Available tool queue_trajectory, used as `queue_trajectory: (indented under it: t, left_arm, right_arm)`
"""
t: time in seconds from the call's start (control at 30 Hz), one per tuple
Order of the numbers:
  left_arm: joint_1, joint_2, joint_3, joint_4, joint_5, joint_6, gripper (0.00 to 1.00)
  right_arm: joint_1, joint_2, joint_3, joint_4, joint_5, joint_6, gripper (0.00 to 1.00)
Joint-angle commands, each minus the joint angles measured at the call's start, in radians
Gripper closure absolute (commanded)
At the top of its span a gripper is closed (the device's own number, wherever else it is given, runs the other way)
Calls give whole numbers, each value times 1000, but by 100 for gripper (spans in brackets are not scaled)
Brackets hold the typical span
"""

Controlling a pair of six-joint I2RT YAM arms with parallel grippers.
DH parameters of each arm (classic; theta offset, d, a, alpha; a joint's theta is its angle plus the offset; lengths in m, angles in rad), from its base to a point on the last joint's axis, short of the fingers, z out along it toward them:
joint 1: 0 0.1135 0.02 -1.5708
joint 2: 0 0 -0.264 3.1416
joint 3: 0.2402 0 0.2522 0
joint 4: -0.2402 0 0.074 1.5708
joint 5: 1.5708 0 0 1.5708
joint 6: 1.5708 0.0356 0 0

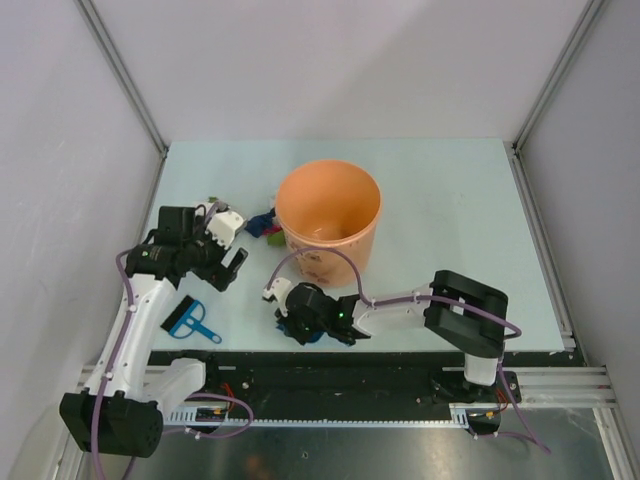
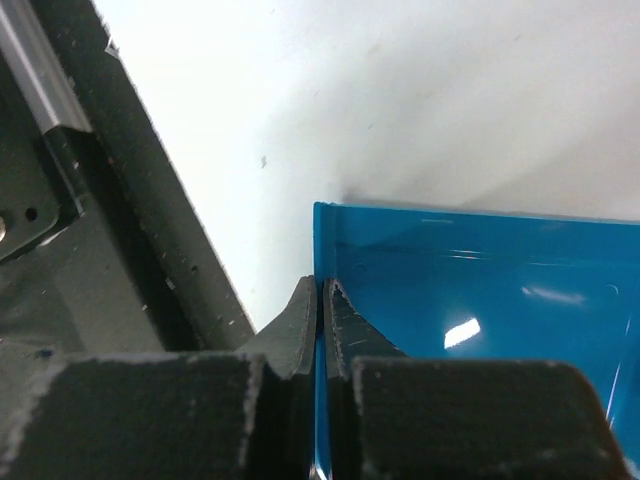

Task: Sweep away the paper scraps from the table

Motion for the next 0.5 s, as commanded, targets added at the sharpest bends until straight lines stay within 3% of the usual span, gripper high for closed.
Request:
queue_trajectory:
  t: [0.0,0.07,0.1,0.13,0.23,0.33,0.47]
  left_arm:
    - [36,15,-28,27,-29,43,4]
    - [47,20,-46,25,-54,62,8]
    - [56,20,-57,25,-83,68,9]
    - [61,18,-67,24,-101,79,10]
    - [73,11,-133,24,-166,131,16]
    - [76,-11,-208,15,-148,223,20]
    - [76,-40,-296,-1,-88,472,20]
  right_arm:
    - [-38,36,60,45,11,-80,100]
    - [-44,29,68,25,12,-83,94]
    - [-43,20,68,-7,44,-86,86]
    - [-36,13,68,-22,54,-86,67]
    - [0,-13,68,-73,101,-100,50]
    - [42,-42,68,-90,98,-95,41]
    - [79,-105,66,-114,109,-75,34]
